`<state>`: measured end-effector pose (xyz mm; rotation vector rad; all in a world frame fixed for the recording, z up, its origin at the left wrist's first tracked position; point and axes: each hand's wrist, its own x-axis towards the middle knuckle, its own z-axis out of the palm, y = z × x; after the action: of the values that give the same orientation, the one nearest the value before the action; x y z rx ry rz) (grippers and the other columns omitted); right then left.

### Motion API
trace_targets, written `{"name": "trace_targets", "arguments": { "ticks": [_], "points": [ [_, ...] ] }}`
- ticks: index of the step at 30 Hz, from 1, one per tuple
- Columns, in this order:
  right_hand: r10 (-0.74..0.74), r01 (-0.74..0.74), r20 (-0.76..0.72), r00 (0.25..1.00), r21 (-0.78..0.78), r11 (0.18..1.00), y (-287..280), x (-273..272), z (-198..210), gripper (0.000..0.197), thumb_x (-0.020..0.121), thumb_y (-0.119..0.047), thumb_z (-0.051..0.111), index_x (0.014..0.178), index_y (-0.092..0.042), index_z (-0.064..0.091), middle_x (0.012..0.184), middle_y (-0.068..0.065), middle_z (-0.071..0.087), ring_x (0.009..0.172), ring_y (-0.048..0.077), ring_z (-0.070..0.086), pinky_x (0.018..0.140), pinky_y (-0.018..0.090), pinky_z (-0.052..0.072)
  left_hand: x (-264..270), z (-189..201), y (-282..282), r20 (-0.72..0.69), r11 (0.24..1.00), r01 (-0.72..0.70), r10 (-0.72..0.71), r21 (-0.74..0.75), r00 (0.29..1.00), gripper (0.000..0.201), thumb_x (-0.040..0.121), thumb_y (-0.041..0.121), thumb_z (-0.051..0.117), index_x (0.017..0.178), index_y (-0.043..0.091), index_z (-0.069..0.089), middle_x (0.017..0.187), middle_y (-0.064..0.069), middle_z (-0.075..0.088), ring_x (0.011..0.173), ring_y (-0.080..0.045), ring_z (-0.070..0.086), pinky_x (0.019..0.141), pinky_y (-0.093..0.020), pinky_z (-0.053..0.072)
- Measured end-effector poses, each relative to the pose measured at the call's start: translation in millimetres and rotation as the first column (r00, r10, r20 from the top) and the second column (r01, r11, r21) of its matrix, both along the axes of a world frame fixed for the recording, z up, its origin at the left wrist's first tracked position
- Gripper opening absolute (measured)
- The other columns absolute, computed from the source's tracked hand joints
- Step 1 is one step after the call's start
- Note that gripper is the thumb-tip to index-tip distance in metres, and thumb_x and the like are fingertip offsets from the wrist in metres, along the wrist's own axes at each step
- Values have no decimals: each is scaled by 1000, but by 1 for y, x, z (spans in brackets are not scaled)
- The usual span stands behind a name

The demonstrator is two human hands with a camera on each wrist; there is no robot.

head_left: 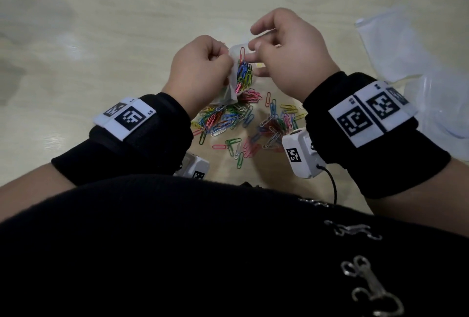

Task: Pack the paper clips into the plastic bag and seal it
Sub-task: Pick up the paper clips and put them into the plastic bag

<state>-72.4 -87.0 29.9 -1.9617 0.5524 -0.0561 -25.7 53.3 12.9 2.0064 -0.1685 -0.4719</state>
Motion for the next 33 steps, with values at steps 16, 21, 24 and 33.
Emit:
{"name": "trace_targets", "arguments": {
  "ticks": [16, 21, 24, 33],
  "points": [
    [422, -562, -371, 827, -524, 640, -1, 25, -71, 33, 93, -29, 47, 120, -10, 57, 131, 15, 50, 122, 33, 46, 101, 37, 38, 29, 15, 43, 157, 949, -283, 303, -140, 940, 10, 76, 26, 46, 66, 28, 45, 63, 10, 42, 67, -15, 41, 63, -34, 35],
    [328, -411, -247, 912, -548, 728, 5, 44, -77, 41, 93, -31, 48, 130, -12, 50, 138, 13, 43, 128, 31, 42, 106, 35, 34, 32, 15, 49, 189, 952, -266, 292, -153, 938, 15, 78, 18, 47, 67, 28, 45, 63, 10, 42, 65, -13, 40, 61, -31, 34],
    [401, -521, -338, 851, -462, 717, 6, 61, -81, 61, 95, -37, 45, 147, -12, 27, 158, 11, 18, 146, 25, 19, 118, 33, 18, 34, 11, 53, 163, 949, -287, 306, -126, 938, 12, 75, 22, 48, 65, 28, 46, 62, 9, 43, 66, -16, 41, 62, -35, 36],
    [677, -817, -465, 570, -403, 411, 33, 23, -76, 62, 98, -41, 41, 150, -13, 21, 161, 3, 9, 148, 19, 12, 120, 36, 17, 40, 12, 56, 128, 921, -346, 370, -176, 920, 9, 73, 26, 48, 64, 26, 47, 61, 9, 43, 67, -17, 40, 61, -37, 35]
  ]
}}
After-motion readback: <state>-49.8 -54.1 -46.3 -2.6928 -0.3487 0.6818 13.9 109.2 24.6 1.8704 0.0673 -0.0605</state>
